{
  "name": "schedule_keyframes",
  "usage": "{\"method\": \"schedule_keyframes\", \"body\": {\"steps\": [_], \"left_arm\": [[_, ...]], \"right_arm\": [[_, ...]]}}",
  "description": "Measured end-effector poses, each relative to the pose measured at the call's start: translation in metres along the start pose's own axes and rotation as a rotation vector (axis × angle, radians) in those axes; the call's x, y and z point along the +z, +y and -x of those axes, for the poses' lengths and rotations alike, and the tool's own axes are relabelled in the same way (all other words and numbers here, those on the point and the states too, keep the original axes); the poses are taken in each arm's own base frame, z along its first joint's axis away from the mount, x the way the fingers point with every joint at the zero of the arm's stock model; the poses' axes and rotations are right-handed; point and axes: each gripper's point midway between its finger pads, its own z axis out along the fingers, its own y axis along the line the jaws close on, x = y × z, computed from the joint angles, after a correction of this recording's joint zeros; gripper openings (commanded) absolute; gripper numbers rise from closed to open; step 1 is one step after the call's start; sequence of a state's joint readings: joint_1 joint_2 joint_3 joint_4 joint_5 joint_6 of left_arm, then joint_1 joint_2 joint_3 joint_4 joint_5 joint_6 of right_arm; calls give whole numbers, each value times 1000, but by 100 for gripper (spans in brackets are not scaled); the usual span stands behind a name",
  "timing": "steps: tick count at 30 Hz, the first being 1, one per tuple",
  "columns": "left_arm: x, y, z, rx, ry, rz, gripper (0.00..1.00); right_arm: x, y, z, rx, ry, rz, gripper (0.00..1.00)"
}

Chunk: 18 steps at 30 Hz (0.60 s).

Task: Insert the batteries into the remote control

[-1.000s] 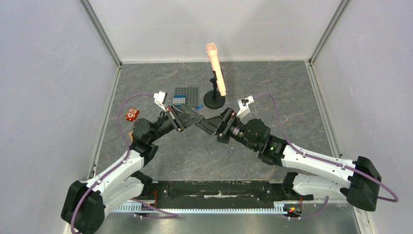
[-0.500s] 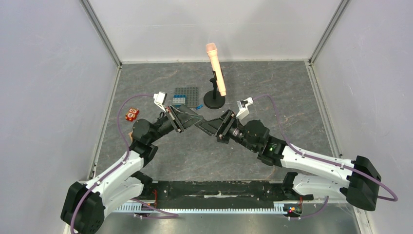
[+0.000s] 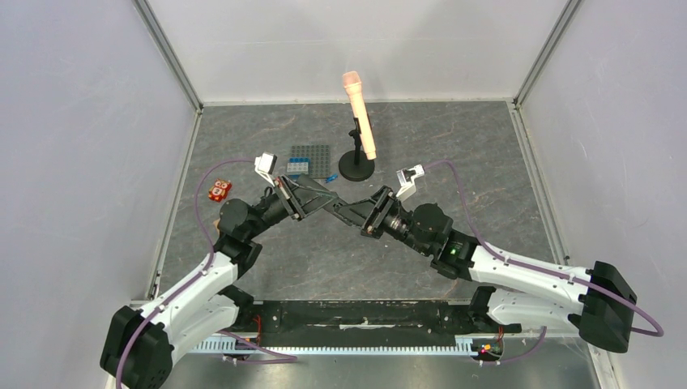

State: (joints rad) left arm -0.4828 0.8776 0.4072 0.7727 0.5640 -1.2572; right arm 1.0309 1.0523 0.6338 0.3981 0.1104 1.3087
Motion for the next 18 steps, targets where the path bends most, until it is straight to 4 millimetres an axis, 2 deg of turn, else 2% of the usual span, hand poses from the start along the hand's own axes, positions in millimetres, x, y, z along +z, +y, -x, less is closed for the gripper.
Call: {"method": "schedule_keyframes", "body": {"steps": [3, 9, 11, 14, 18], "left_arm": [[0, -2, 2, -20, -9, -1, 2], [-2, -9, 3, -22, -18, -15, 2], [-3, -10, 3, -23, -17, -13, 2], [-4, -7, 1, -26, -13, 2, 2], [-6, 0, -2, -28, -3, 38, 2]], "right_arm": [[0, 2, 0, 3, -2, 11, 53], [-1, 0, -1, 3, 3, 4, 78], [-1, -1, -1, -2, 5, -2, 84], [-2, -4, -1, -16, 6, -13, 89], [-8, -2, 4, -39, -5, -14, 90]]}}
